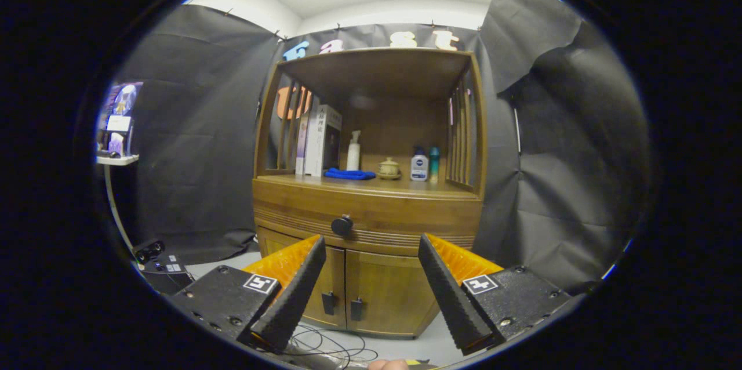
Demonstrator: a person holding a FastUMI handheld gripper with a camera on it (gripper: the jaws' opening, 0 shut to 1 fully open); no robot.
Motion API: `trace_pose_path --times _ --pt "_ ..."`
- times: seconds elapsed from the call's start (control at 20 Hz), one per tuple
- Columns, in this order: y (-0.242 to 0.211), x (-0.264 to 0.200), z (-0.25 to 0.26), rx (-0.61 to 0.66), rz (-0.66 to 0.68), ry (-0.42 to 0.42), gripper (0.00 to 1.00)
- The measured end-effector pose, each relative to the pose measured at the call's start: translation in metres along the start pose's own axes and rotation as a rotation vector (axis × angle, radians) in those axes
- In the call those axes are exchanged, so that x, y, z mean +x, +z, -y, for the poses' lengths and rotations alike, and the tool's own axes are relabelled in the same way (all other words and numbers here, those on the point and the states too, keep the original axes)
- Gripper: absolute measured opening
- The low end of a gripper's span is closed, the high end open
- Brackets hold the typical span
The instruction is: Pull open the drawer, take out the items inside it, and place them on the countertop above the cabinet.
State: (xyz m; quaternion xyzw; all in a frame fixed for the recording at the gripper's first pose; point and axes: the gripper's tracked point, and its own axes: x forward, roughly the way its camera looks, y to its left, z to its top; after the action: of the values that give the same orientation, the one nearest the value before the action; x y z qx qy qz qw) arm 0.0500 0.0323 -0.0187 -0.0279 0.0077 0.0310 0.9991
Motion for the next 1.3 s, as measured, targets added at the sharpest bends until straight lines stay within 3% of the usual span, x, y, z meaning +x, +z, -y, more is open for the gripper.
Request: trace_pose_path --times 0.3,0.45,0.85,1.05,1.15,1.3 --pt "-0.010 0.095 -0.034 0.047 -0.060 -0.008 1.00" --pt "-0.014 0.144 -0.046 0.003 -0.086 -0.035 1.00" --pt "-0.036 0.204 -0.047 -0.035 -0.174 -0.105 1.00" --pt "-0.039 0.206 -0.056 -0.032 -0.191 -0.101 0.65" --pt "-0.038 0.206 -0.055 -0.074 -0.189 -0.153 0.48" --pt "-0.040 0.206 -0.055 -0.041 -0.197 -0.171 0.46"
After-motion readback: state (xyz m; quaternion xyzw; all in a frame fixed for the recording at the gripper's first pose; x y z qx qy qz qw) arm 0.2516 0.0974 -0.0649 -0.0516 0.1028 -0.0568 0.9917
